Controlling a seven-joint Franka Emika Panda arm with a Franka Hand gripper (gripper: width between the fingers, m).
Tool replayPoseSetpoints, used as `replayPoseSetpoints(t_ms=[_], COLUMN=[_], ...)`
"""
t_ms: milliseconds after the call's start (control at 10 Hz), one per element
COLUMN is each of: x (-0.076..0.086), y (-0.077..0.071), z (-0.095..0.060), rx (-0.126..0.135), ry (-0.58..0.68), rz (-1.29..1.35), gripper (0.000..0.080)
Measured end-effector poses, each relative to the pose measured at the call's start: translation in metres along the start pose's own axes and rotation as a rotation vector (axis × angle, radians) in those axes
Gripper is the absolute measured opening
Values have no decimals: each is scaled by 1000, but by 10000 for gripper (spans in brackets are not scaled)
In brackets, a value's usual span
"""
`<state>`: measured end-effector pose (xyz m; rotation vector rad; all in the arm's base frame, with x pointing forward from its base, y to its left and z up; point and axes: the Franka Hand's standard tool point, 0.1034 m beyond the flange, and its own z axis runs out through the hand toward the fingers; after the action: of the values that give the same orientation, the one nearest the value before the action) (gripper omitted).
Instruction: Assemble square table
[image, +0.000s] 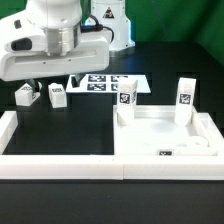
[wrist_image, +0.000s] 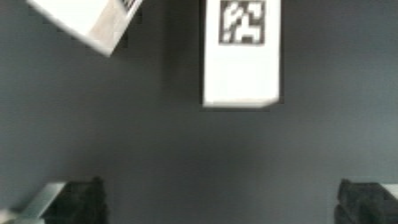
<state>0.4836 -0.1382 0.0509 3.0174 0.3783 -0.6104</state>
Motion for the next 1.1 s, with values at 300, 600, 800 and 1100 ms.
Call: replayPoseSetpoints(t_ms=[300, 600, 800, 1100], x=[-8, -9, -18, -23], y=[-5, -6, -1, -8], z=[11, 14, 19, 22], rx=[26, 29, -31, -7], ry=[-42, -161, -331, -559], rz=[23, 7, 35, 54], gripper=[648, 648, 648, 648])
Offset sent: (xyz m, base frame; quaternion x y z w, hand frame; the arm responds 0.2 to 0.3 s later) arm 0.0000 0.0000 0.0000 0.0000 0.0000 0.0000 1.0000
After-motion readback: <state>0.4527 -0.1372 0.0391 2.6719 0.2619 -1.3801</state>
